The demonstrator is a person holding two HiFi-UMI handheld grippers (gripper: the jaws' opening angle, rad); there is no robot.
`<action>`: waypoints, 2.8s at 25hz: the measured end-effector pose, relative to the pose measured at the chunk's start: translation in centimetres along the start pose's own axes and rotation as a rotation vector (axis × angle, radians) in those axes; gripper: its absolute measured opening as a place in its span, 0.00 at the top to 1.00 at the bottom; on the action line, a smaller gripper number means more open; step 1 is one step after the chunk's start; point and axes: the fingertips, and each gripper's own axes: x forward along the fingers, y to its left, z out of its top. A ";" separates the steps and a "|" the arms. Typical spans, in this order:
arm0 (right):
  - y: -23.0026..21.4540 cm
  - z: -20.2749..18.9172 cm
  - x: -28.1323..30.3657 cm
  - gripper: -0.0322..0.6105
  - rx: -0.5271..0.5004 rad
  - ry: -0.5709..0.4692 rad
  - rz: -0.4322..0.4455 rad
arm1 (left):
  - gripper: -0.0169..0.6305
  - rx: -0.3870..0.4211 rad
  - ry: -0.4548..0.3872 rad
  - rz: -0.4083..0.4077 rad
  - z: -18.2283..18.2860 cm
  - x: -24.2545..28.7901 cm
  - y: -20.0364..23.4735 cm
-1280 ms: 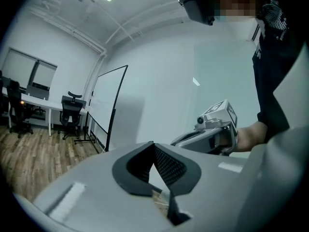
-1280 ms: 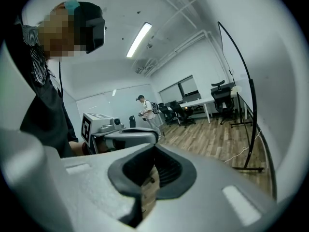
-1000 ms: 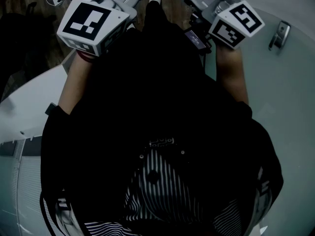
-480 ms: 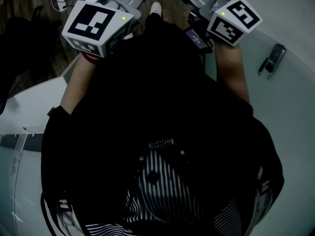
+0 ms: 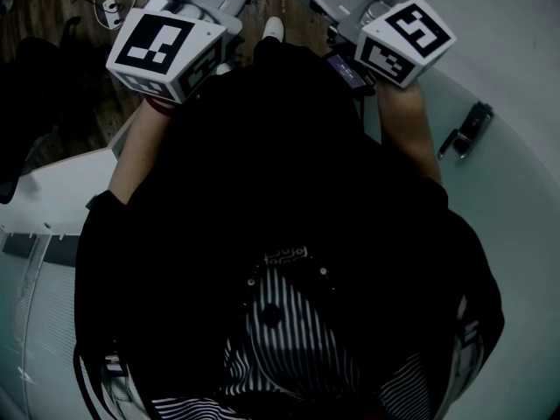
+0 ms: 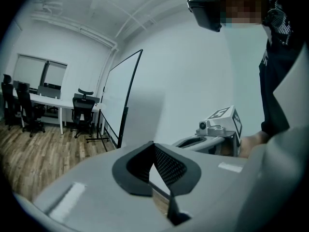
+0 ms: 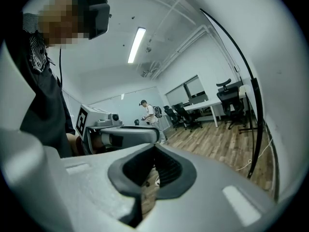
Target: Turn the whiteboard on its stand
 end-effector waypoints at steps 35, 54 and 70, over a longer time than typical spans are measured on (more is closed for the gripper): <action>-14.9 10.1 0.9 0.95 -0.148 -0.123 -0.288 | 1.00 0.135 -0.119 -0.272 8.0 14.9 8.6; -16.7 12.2 -2.5 0.95 -0.109 -0.202 -0.431 | 1.00 0.202 -0.110 -0.337 8.0 15.2 7.6; -15.8 26.0 -3.0 0.95 -0.203 -0.218 -0.371 | 1.00 0.200 -0.176 -0.277 19.9 12.7 8.2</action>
